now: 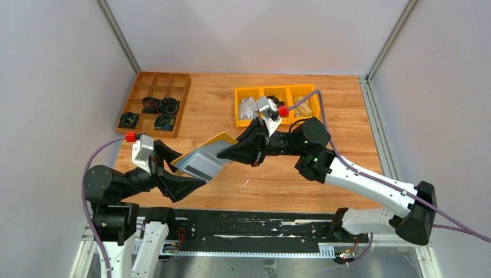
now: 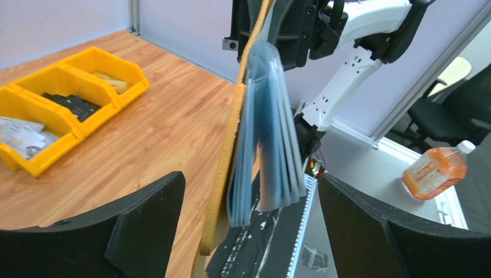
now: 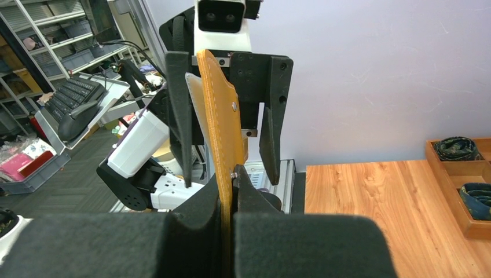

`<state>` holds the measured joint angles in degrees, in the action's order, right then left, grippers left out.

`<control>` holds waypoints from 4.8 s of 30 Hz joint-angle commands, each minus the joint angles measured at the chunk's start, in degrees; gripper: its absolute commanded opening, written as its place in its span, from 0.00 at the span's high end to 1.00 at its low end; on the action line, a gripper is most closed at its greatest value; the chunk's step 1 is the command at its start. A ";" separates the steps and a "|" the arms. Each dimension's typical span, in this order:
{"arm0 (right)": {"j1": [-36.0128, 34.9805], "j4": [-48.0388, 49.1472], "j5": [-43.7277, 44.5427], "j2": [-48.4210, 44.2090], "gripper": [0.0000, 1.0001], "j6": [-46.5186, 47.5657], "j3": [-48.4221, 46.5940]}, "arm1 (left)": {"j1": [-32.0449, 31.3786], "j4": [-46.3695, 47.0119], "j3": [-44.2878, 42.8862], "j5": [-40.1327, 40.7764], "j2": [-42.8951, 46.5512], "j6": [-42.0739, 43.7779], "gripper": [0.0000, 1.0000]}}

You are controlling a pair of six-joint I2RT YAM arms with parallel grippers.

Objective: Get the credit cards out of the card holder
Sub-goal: Remove the credit card from the card holder.

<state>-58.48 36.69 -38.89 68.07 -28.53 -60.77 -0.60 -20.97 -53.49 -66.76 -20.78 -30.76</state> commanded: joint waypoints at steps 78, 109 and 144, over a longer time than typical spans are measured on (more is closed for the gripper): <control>6.53 20.34 -16.28 23.60 0.87 -39.02 -3.17 | -0.18 -28.28 -10.62 -1.82 -16.58 12.60 0.66; 5.80 33.52 -16.92 22.27 1.00 -46.80 2.69 | -0.19 -27.02 -12.72 -1.80 -15.64 13.32 0.90; 7.98 33.44 -12.35 16.74 0.68 -44.68 7.23 | -0.19 -26.07 -13.30 -1.48 -15.72 11.15 1.00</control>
<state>-49.01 69.54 -51.96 84.38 -75.16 -52.73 -0.62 -49.12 -64.95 -67.31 -36.64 -18.33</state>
